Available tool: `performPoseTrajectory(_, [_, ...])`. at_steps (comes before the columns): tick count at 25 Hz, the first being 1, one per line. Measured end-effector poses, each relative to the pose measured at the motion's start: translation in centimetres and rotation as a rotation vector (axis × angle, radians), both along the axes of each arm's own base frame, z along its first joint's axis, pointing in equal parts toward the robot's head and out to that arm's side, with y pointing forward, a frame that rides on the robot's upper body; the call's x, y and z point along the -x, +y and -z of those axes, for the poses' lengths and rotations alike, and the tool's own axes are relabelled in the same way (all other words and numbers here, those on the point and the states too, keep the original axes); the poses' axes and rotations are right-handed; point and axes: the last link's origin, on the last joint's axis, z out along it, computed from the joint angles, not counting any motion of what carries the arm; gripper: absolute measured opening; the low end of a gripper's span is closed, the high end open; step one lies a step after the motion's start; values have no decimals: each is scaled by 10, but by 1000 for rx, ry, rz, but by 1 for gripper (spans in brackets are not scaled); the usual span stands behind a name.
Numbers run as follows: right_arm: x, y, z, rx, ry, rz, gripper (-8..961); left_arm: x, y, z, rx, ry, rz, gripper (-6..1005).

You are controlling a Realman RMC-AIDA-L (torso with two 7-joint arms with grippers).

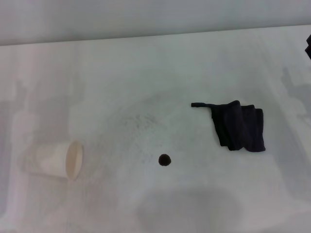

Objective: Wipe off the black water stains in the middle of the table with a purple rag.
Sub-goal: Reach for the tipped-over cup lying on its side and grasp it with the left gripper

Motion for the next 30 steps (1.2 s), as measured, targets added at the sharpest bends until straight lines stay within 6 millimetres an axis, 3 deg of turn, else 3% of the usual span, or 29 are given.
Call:
performPoseTrajectory(7, [-4,-3,5,27,-2,18,797,14,-19,-8,-32,-32,-3,860])
performPoseTrajectory(15, [-5,1,5,30,4,39,797,33,-39,-33,-25,3,76,861])
performPoseTrajectory(23, [2,14,10,54,13,40,797,40,-33,-78,272,23,260,860])
performPoseTrajectory(30, [4,17,13,67,15,40,796,19,-24,-117,679,154,427,860])
